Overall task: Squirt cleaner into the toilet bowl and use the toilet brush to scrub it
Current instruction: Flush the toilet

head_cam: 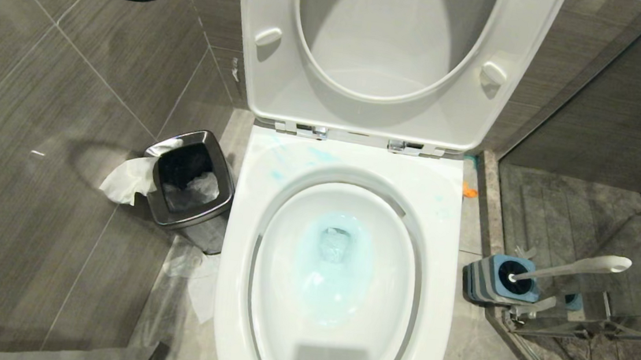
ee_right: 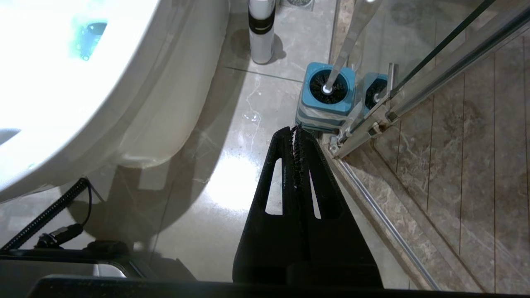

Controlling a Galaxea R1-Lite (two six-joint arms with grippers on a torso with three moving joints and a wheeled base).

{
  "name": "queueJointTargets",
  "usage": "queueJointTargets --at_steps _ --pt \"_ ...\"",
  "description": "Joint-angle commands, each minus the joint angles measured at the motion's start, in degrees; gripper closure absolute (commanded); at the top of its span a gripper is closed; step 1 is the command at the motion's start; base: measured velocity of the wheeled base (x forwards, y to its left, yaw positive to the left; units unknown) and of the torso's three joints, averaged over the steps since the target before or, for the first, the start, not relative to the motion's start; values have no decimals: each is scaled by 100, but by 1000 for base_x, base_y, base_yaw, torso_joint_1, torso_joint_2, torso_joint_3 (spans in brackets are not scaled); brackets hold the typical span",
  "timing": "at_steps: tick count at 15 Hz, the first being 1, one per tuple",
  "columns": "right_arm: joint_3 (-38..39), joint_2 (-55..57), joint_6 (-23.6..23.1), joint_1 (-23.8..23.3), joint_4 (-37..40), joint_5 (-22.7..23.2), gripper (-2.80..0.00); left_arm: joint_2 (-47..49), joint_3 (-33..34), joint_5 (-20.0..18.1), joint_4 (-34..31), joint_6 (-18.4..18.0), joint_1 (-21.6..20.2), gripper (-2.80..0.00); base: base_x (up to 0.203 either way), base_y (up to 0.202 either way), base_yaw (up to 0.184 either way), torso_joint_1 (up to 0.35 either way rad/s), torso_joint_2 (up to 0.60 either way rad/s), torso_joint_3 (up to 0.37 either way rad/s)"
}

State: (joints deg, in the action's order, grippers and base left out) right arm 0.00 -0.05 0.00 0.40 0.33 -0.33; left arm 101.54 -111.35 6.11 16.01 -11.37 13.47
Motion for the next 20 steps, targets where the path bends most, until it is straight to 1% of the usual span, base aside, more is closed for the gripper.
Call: queueJointTargets --at_steps 1,6,10,15,17,20 --pt "0 5 0 4 2 -2 0 7 -10 4 8 -5 6 0 0 0 0 -1 4 -90" --pt "0 5 0 4 2 -2 0 8 -10 1 349 -32 15 0 0 0 0 0 2 -181" --pt "0 5 0 4 2 -2 0 24 -1 -31 1018 -49 62 0 0 0 0 -1 6 -108" --pt "0 5 0 4 2 -2 0 -8 -5 -31 1089 -58 68 0 0 0 0 0 0 0" --pt "0 5 0 0 2 -2 0 -2 -17 -38 1169 -15 197 0 0 0 0 0 0 0" --pt "0 5 0 4 2 -2 0 -2 -27 -36 1541 4 374 0 0 0 0 0 0 0"
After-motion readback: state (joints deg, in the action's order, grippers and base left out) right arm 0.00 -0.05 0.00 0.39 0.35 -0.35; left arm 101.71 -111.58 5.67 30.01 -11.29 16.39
